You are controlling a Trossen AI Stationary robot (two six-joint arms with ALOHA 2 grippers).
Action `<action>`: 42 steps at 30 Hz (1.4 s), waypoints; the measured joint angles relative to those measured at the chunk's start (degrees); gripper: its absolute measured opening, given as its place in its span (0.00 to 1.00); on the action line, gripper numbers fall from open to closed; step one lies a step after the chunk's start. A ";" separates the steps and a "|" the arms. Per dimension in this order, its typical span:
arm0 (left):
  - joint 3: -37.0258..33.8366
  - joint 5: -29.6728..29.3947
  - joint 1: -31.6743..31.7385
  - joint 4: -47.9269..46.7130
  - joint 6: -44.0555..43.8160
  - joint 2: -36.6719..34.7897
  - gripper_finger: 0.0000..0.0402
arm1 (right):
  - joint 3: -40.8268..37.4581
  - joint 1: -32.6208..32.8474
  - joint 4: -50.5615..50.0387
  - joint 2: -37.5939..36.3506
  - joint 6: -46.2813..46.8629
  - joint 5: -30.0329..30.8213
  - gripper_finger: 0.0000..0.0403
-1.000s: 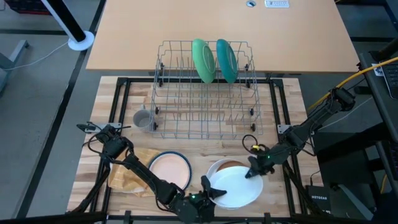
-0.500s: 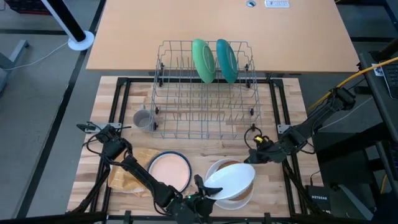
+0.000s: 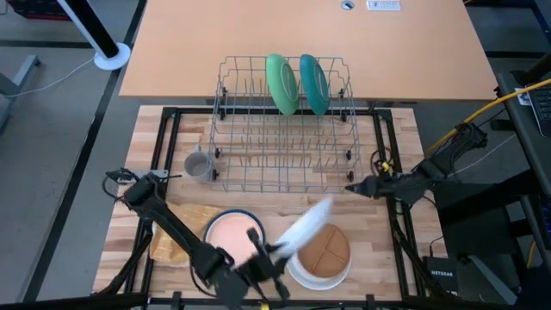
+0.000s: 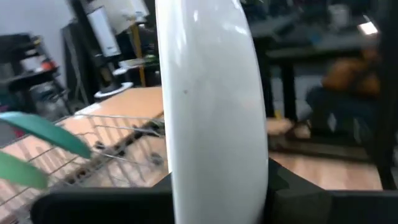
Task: Sort dishes
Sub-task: Put the white plate in the dish rack
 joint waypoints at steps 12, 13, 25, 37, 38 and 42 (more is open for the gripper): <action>0.04 1.27 11.61 -12.97 -3.42 -25.63 0.12 | 0.00 -0.02 -0.08 -10.06 -11.76 3.91 0.25; 0.04 2.11 13.04 -16.60 -6.19 -28.41 0.12 | 0.00 -0.02 -0.08 -10.30 -12.57 4.03 0.25; -0.70 31.15 48.31 -71.34 -53.69 -50.16 0.12 | 0.00 -0.02 0.33 -10.55 -16.10 12.70 0.25; -13.76 62.97 81.53 -45.44 -45.85 -43.56 0.12 | 0.04 -0.02 6.68 -10.52 -20.78 27.20 0.25; -14.02 64.67 83.79 -44.87 -45.97 -42.70 0.12 | 0.04 -0.02 6.64 -10.52 -20.92 27.78 0.25; -16.56 73.02 89.69 -40.62 -49.99 -37.79 0.12 | 0.07 -0.02 6.06 -10.52 -20.98 29.62 0.25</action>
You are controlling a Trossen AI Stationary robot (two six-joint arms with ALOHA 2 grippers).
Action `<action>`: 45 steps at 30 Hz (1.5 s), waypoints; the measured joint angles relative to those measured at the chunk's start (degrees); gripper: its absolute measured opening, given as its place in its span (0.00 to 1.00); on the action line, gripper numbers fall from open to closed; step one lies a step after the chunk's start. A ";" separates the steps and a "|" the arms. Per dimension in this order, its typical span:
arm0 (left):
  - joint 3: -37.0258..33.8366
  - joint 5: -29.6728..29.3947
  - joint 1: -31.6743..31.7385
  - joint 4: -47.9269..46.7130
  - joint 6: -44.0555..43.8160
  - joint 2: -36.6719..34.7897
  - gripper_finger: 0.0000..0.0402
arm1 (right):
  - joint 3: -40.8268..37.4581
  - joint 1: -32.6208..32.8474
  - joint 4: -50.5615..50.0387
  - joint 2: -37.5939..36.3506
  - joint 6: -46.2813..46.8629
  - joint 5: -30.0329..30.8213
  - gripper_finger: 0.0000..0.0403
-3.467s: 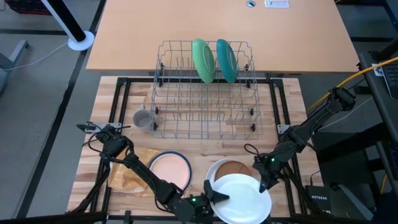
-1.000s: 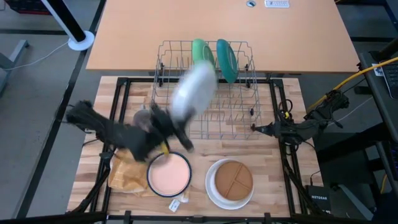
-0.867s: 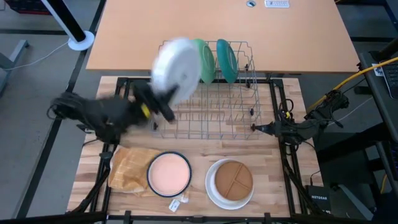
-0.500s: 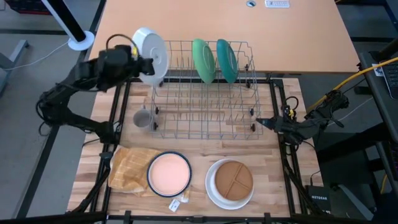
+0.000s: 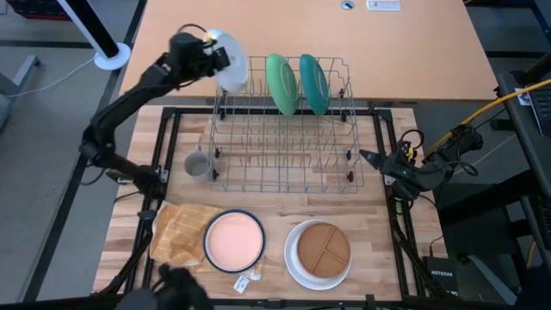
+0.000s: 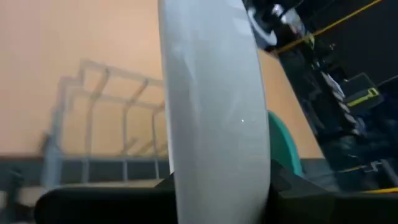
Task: Sort dishes
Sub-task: Put the white plate in the dish rack
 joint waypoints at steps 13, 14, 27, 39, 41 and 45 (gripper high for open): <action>-0.29 11.22 0.83 13.11 -6.16 14.36 0.12 | 0.00 0.00 0.06 0.00 -1.16 2.33 0.25; -0.26 10.93 1.01 13.69 -5.92 14.32 0.12 | -0.02 0.00 0.06 0.00 -1.16 2.31 0.25; -0.14 9.20 4.12 7.93 -3.33 13.27 0.12 | -0.02 0.00 -0.14 0.00 -1.24 2.37 0.25; -0.14 9.51 3.56 8.94 -2.11 13.55 0.12 | -0.02 0.01 -0.03 0.01 -1.25 2.44 0.25; -0.14 9.61 3.56 8.58 -1.31 13.55 0.12 | -0.02 0.00 -0.01 0.00 -1.25 2.43 0.25; -0.12 10.29 3.52 4.68 1.05 13.55 0.12 | -0.02 0.01 -0.01 0.00 -1.25 2.44 0.25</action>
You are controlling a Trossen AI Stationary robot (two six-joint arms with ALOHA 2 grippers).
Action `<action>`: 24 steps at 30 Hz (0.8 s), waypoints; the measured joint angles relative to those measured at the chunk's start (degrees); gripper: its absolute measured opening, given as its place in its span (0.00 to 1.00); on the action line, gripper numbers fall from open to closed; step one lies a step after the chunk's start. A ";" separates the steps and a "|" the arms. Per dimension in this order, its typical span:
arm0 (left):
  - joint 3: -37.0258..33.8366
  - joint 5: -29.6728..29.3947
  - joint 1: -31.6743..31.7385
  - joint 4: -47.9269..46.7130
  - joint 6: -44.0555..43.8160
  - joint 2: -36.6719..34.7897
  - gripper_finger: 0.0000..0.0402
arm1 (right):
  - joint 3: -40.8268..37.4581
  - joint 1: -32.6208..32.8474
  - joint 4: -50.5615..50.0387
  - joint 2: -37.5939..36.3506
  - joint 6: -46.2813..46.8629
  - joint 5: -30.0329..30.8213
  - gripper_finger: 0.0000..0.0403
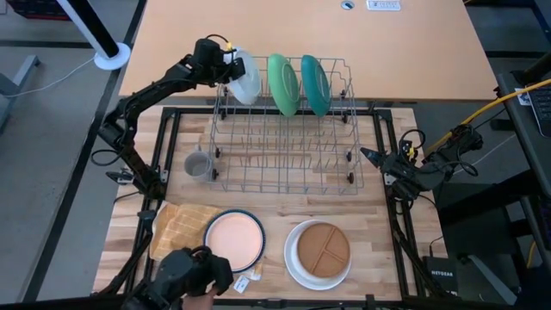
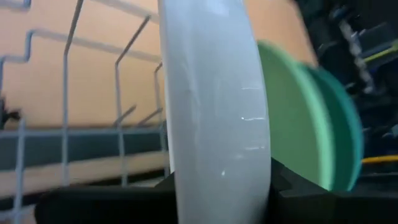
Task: Sort dishes
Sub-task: Put the white plate in the dish rack
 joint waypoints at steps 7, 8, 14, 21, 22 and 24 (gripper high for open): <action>0.13 -1.56 -0.25 -1.96 0.01 0.09 0.18 | 0.00 -0.01 0.04 0.01 0.00 0.02 0.25; 0.11 -1.99 -0.39 -2.27 -0.09 0.20 0.18 | 0.00 -0.01 0.04 0.02 0.00 0.01 0.25; 0.11 -4.83 -0.92 -2.15 0.04 0.86 0.17 | 0.00 0.01 0.06 0.04 0.00 0.23 0.25; 0.17 -7.63 -0.71 -2.39 -0.18 1.58 0.21 | 0.00 0.00 0.07 0.09 0.00 -0.14 0.25; 0.17 -8.21 -0.54 -2.36 -0.18 1.62 0.22 | 0.00 0.01 0.07 0.09 0.00 -0.22 0.25; 0.17 -8.90 -0.10 -2.00 0.29 1.66 0.24 | 0.00 0.01 0.07 0.09 0.00 -0.24 0.25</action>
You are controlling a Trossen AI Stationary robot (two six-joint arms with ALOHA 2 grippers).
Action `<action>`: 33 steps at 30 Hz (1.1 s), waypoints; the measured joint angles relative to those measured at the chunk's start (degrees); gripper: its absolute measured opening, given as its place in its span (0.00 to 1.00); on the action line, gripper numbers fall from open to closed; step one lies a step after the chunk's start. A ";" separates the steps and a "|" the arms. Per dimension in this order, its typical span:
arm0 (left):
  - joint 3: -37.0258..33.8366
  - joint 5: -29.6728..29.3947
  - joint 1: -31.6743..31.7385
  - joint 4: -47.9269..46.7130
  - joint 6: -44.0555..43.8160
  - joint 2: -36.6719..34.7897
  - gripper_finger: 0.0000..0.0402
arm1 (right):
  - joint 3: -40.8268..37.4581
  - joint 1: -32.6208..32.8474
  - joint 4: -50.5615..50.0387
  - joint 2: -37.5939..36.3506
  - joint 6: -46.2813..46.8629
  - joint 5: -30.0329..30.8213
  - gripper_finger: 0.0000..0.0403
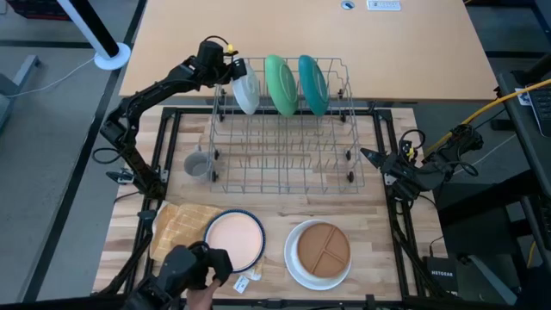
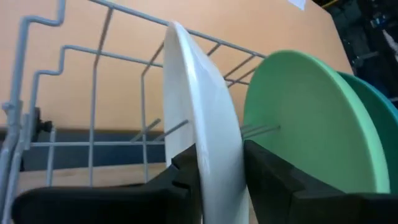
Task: Sort dishes
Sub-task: Put the white plate in the dish rack, then put the brown plate in the dish rack
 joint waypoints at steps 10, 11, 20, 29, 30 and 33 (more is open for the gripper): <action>-0.15 -0.82 0.60 7.91 0.99 0.11 0.41 | 0.00 0.00 -0.20 0.00 -0.02 0.00 0.25; -0.15 -0.77 0.59 8.35 0.77 0.11 0.42 | 0.00 0.00 -0.20 0.00 -0.02 0.00 0.25; -0.15 -0.23 3.51 8.13 -1.72 -1.56 0.49 | 0.00 0.00 -0.22 0.00 -1.77 -0.91 0.25; -0.15 2.09 9.15 8.09 -2.85 -4.79 0.49 | 0.00 0.00 -0.16 0.00 -2.24 -5.52 0.25; -0.15 3.15 9.49 8.34 -3.17 -5.22 0.49 | 0.00 0.00 0.01 0.00 -2.78 -8.10 0.25; -0.15 7.61 9.89 8.43 -1.41 -6.51 0.49 | 0.00 0.00 0.14 0.04 -2.97 -16.52 0.25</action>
